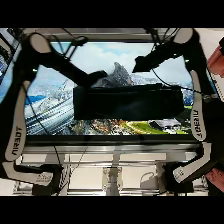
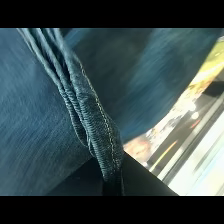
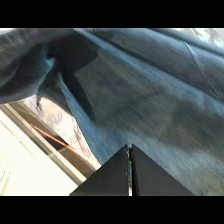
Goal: Fold the clothes and pants, and hang the long-sleeved shirts on hangers.
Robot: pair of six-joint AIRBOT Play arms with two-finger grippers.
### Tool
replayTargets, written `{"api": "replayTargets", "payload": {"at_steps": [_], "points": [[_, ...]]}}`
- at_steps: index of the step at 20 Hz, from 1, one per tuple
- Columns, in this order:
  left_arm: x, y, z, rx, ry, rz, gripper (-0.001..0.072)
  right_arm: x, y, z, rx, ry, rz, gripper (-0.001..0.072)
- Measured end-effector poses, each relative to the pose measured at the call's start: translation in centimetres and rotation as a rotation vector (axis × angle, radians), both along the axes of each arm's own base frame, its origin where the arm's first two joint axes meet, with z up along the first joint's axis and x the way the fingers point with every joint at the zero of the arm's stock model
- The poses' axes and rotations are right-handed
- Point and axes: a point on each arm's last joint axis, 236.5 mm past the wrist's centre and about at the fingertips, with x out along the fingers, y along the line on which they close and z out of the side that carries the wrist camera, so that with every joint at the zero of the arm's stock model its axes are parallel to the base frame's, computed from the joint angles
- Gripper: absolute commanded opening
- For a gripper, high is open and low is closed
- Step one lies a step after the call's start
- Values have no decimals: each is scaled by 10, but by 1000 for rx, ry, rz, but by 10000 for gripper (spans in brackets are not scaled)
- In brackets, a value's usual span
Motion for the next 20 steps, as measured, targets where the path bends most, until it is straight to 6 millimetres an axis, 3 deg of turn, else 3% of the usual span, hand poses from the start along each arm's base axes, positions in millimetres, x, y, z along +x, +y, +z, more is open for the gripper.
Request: {"api": "replayTargets", "payload": {"at_steps": [4, 8, 11, 15, 17, 20], "points": [[0, -43, -29, -16, 54, -1, 22, -11, -19, -7, -27, 63, -3, 14], [11, -61, -54, -32, 102, 72, 22, -16, -25, -10, -40, 88, 0, 14], [33, -67, -51, -100, 90, 170, 23, -17, -27, -11, -44, 95, 0, 14], [45, -86, -36, -214, 75, 215, 22, -18, -28, -11, -45, 98, 1, 14], [40, -97, -36, -225, 79, 198, 22, -18, -28, -11, -46, 98, 2, 14], [18, -105, -57, -153, 136, 138, 22, -19, -28, -11, -46, 99, 2, 14]]}}
